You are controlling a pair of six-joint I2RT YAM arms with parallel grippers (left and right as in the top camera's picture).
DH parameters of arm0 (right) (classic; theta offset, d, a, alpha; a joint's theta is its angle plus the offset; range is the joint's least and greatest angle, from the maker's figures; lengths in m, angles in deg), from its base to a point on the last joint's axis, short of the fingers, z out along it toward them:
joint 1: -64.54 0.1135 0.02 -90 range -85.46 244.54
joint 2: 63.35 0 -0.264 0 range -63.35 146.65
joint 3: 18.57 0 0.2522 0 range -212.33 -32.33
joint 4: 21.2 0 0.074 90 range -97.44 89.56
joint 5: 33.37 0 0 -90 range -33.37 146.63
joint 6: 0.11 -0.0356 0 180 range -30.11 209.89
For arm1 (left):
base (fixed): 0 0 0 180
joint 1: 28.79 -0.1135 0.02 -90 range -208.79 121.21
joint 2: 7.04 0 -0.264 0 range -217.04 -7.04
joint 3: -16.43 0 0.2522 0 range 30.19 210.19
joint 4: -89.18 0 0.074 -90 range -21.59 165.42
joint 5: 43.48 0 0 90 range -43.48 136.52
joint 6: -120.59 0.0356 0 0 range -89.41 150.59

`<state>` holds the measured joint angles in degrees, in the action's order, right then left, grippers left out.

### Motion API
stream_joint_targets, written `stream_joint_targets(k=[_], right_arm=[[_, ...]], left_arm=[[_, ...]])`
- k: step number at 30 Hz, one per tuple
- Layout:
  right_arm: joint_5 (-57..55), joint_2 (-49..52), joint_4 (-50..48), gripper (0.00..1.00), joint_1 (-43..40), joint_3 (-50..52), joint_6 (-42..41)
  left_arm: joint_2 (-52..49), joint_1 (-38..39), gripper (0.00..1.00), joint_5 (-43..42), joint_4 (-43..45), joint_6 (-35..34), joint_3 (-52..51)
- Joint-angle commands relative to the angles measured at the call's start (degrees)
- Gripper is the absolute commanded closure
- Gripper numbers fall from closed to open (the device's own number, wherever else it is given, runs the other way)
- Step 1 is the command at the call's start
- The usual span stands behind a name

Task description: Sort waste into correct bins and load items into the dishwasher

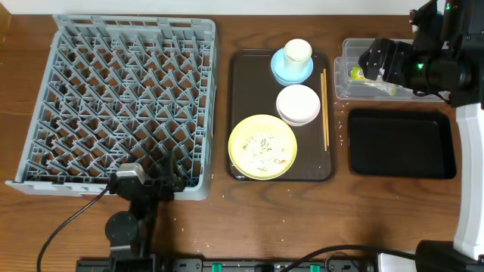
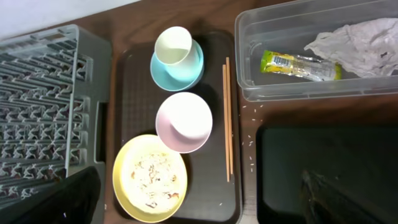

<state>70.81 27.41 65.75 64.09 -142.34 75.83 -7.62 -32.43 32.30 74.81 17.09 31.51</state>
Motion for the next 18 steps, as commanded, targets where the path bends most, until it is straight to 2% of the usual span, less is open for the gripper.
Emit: stream_joint_targets(k=[1,3,6,9,14,18], right_arm=[[0.70,0.31,-0.09,0.01,0.42,-0.59,-0.70],[0.70,0.31,0.04,0.01,0.42,-0.59,-0.70],[0.70,0.31,0.74,0.01,0.42,-0.59,-0.70],[0.70,0.31,0.83,0.01,0.42,-0.59,-0.70],[0.68,0.31,0.70,0.01,0.42,-0.59,-0.70],[0.68,0.31,0.68,0.01,0.42,-0.59,-0.68]], left_arm=[[0.35,0.20,0.02,-17.49,-0.20,-11.45,-1.05],[0.35,0.20,0.02,-19.91,-0.22,-15.21,-1.05],[0.35,0.20,0.02,-20.28,0.44,-24.33,-1.05],[0.35,0.20,0.02,-20.35,6.84,-30.45,-1.05],[0.35,0.20,0.02,-20.31,25.33,-31.41,-1.01],[0.33,0.20,0.02,-20.33,29.20,-31.43,0.52]])
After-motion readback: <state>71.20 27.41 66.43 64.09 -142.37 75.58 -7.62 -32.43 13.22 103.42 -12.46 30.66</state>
